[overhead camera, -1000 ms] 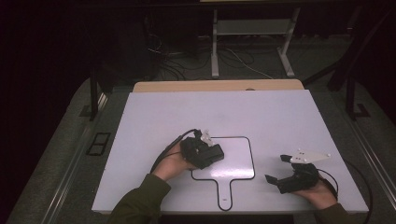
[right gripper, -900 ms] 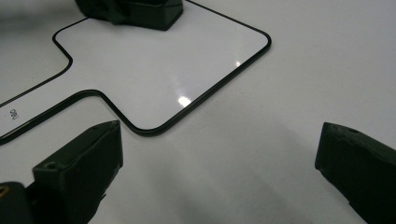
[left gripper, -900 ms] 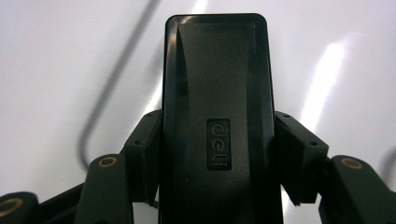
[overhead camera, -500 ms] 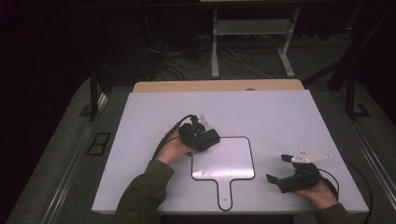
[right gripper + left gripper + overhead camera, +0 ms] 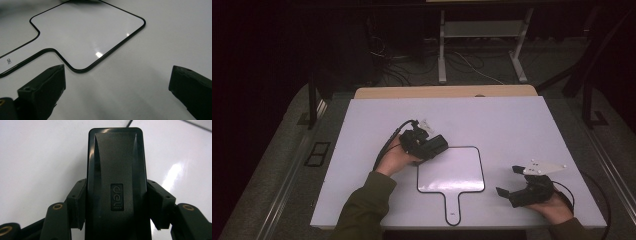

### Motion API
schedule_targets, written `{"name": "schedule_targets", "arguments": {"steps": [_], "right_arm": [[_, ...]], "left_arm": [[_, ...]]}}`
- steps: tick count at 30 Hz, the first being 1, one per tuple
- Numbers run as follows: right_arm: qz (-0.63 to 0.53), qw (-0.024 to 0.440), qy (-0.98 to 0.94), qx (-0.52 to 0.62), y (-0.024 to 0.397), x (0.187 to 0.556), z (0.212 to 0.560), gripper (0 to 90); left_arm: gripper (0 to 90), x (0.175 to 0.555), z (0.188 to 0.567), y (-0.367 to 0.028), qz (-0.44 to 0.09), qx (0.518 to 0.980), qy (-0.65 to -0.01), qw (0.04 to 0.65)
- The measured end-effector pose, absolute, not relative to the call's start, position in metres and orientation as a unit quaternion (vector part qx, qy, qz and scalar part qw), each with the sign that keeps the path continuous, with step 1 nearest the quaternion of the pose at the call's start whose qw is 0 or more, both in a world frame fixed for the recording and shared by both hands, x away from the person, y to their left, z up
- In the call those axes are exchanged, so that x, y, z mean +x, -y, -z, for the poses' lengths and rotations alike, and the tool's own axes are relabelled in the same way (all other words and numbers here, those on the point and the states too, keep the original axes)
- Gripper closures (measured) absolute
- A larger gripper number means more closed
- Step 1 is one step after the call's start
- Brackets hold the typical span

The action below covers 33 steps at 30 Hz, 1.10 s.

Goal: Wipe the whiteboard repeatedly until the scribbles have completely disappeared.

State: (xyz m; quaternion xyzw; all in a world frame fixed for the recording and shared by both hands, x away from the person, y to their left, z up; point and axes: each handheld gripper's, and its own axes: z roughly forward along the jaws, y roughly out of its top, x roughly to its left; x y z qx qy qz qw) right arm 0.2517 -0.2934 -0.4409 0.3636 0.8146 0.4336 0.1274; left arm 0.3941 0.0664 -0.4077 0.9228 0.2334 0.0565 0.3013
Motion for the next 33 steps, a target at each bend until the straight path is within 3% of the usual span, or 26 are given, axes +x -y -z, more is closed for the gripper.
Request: {"name": "schedule_targets", "arguments": {"steps": [33], "right_arm": [[-0.435, 0.125, -0.813, 0.367, 0.294, 0.252, 0.441, 0.0]], "left_arm": [[39.2, 0.435, 0.395, -0.046, -0.060, 0.909, -0.249, 0.327]]}}
